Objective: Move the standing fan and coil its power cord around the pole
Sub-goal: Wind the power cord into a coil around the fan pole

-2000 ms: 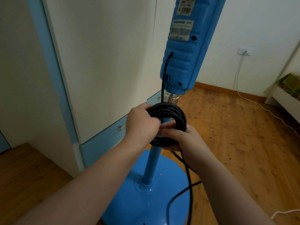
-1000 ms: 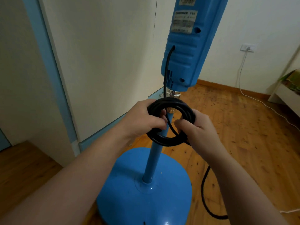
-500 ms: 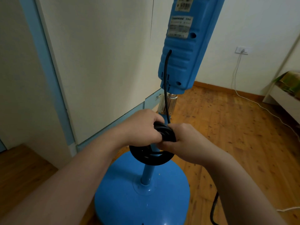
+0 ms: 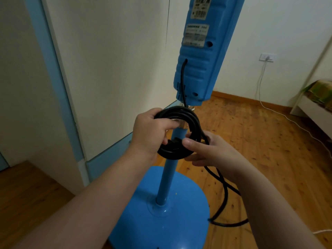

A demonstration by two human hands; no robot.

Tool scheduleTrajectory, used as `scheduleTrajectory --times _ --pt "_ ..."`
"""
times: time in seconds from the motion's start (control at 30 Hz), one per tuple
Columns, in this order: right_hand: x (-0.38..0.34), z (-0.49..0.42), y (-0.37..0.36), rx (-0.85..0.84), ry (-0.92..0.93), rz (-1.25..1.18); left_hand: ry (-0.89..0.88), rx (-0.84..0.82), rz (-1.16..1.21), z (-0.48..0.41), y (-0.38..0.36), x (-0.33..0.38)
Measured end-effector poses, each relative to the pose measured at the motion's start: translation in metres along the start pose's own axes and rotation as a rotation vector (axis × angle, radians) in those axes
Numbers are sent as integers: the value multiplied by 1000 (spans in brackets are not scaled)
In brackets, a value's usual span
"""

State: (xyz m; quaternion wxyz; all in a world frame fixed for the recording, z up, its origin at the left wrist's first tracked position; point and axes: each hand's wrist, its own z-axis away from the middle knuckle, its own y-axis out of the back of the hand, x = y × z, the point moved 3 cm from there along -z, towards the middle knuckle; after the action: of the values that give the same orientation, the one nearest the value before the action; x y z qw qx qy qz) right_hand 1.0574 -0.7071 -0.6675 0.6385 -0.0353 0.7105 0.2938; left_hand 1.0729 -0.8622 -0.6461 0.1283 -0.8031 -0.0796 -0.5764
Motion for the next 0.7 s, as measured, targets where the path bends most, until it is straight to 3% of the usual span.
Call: scheduleTrajectory --times 0.23,0.4,0.53,0.7 --pt "1 -4 -37 38 -1 -304 231 188 542 0 -3 -6" --pt "1 -6 -61 252 36 -450 505 218 819 11 -15 -17" --pt "1 -8 -60 405 92 -493 557 212 896 14 -19 -24" --pt "7 -12 -64 377 116 -732 547 159 760 14 -21 -32"
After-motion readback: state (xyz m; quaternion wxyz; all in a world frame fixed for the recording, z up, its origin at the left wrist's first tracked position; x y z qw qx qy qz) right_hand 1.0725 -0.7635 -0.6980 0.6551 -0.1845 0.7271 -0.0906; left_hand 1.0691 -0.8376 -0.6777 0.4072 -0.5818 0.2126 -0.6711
